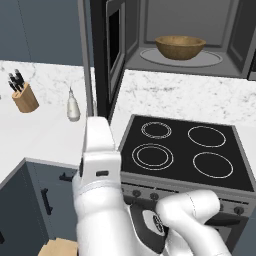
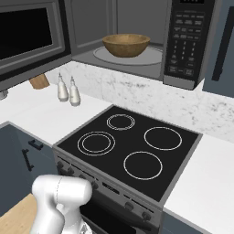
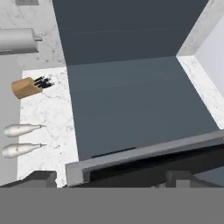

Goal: Pick the tomato from the sink and place it in the bowl. Then pick the bowl and place it in the microwave. Then close the microwave door and press the start button.

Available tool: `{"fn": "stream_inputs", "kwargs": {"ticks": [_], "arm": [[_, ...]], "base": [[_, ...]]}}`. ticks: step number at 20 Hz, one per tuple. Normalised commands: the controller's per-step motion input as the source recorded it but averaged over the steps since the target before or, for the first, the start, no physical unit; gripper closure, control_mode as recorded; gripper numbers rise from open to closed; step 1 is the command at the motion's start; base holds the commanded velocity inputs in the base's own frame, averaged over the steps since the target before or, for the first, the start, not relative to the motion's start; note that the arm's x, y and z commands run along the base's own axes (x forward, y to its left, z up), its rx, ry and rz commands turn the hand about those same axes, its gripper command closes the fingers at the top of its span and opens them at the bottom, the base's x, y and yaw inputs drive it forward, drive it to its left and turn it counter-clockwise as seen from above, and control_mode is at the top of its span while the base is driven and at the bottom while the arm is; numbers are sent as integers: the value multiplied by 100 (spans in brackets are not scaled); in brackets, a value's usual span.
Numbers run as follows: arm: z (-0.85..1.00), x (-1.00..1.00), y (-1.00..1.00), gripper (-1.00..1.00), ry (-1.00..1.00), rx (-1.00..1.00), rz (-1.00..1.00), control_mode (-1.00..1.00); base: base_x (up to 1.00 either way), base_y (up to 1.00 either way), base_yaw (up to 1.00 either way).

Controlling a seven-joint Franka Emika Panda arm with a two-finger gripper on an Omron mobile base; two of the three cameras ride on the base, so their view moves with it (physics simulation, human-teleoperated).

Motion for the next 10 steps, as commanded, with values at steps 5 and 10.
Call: {"fn": "stream_inputs", "kwargs": {"ticks": [5,10], "arm": [[-29,100,37,-100,0,0,0,-100],[-27,99,64,-100,0,0,-1,-100]], "base": [[0,0,0],[0,0,0]]}}
